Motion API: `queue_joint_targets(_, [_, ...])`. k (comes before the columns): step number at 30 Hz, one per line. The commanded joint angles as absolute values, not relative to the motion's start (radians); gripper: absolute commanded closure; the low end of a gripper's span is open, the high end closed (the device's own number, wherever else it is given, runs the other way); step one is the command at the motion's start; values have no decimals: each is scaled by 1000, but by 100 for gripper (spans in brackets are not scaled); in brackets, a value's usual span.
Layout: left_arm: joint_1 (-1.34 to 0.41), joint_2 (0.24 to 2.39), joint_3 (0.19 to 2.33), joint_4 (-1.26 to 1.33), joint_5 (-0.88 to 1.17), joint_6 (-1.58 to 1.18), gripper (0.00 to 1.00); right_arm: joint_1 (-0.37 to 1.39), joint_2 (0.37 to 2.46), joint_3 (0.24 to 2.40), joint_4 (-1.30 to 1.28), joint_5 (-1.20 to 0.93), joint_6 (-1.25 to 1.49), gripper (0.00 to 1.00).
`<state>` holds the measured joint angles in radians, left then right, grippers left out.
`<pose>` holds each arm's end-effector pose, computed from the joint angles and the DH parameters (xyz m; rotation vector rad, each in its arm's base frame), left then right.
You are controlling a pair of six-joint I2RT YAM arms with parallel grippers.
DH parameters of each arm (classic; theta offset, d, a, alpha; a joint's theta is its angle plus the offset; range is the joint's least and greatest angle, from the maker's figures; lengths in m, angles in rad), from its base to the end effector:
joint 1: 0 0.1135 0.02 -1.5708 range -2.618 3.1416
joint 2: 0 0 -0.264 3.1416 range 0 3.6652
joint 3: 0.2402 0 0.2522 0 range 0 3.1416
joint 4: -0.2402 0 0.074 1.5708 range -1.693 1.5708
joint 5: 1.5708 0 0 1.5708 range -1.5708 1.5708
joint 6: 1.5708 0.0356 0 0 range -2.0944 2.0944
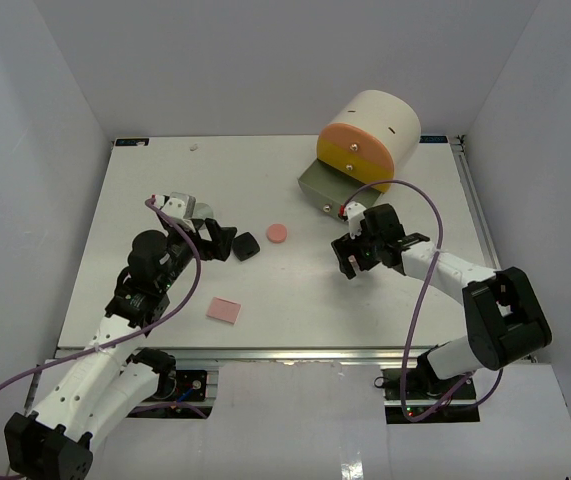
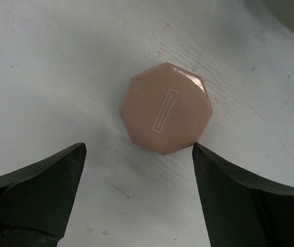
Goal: Organize the makeup
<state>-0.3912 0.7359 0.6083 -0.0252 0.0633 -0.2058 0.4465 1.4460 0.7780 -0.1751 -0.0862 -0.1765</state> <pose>0.1685 -0.0719 0.3024 0.2091 1.7361 -0.4939 0.2597 0.1277 0.1891 -0.7802 2.2933 0.2276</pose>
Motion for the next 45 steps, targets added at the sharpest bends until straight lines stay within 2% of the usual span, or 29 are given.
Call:
queue_joint_targets(1, [-394,721,621,-29,77,-198,2,463,1479,802,-98,51,-156,10])
queue_joint_targets(8, [-394,730,620,-28,86,-202,2,468,1528,818,-48,115,-184,10])
queue_joint_targets(17, [-394,739,620,-29,91,-202,2,480,1606,856,-47,71,-209,7])
queue_joint_targets(23, [-394,739,620,-29,94,-204,2,481,1592,862,-51,-38,-249,43])
queue_joint_targets(26, [-396,739,619,-29,94,-206,2,480,1585,881,-92,-110,-286,67])
queue_joint_targets(29, [-396,743,618,-29,97,-206,2,480,1554,935,-163,-201,-363,79])
queue_joint_targets(31, [-396,746,617,-27,102,-207,2,481,1518,969,-229,-312,-424,83])
queue_joint_targets(34, [-396,762,619,-28,116,-206,2,479,1448,988,-193,-336,-460,87])
queue_joint_targets(41, [-396,794,625,-35,131,-207,2,421,1392,1023,-30,-236,-386,87])
queue_joint_targets(45, [-396,804,626,-37,132,-206,2,417,1409,1032,60,-103,-323,86])
